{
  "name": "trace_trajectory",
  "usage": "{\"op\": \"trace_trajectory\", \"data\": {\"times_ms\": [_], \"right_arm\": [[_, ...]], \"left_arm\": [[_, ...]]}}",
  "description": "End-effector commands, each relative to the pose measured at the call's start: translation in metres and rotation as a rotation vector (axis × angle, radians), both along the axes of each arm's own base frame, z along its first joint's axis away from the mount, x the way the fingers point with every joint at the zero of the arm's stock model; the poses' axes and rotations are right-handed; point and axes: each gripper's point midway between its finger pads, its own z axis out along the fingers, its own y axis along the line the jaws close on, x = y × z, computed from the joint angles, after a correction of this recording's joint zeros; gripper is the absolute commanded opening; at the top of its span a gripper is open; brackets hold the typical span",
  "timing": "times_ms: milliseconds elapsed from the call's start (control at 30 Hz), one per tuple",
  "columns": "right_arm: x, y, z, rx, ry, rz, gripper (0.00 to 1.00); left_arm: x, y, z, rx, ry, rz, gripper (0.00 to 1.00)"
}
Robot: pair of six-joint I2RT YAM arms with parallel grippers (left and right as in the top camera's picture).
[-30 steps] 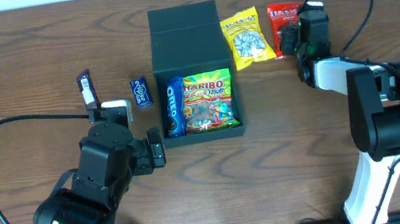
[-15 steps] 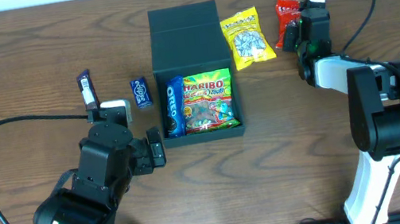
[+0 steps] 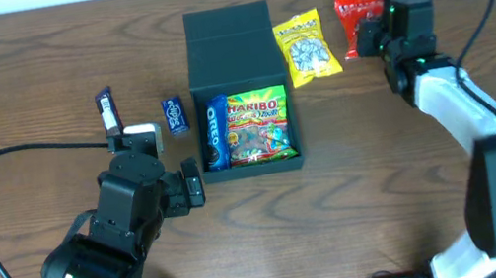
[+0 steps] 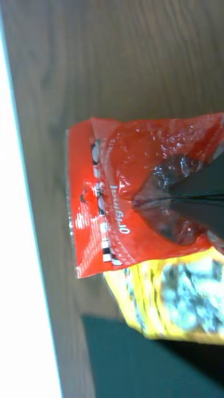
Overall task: Pack container
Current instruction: 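Reach right gripper to the red Hacks bag and grasp it, then carry the red bag left and place it into the box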
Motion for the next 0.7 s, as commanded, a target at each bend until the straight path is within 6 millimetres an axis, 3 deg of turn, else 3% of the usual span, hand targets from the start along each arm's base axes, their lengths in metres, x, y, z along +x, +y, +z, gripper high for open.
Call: {"op": "trace_trajectory", "data": {"times_ms": [0,167,333,467,667], "right_arm": [[-0.011,0.024,0.034,0.019,-0.045,0.128,0.01],[-0.039,0.075,0.068,0.104,-0.068,0.316,0.01],[-0.067,0.135,0.082,0.167,-0.074,0.560,0.01],[-0.093,0.182,0.081,0.120,-0.089,0.788,0.01],[-0.121,0.219,0.060,-0.160,-0.159,1.087,0.01]], "left_arm": [[0.002,0.006,0.008,0.013,-0.028,0.022,0.95],[0.004,0.012,0.009,0.036,-0.041,0.050,0.95],[0.005,0.012,0.010,0.055,-0.051,0.036,0.95],[0.006,0.015,0.011,0.067,-0.058,0.050,0.95],[0.007,0.015,0.012,0.064,-0.065,0.052,0.95]]}}
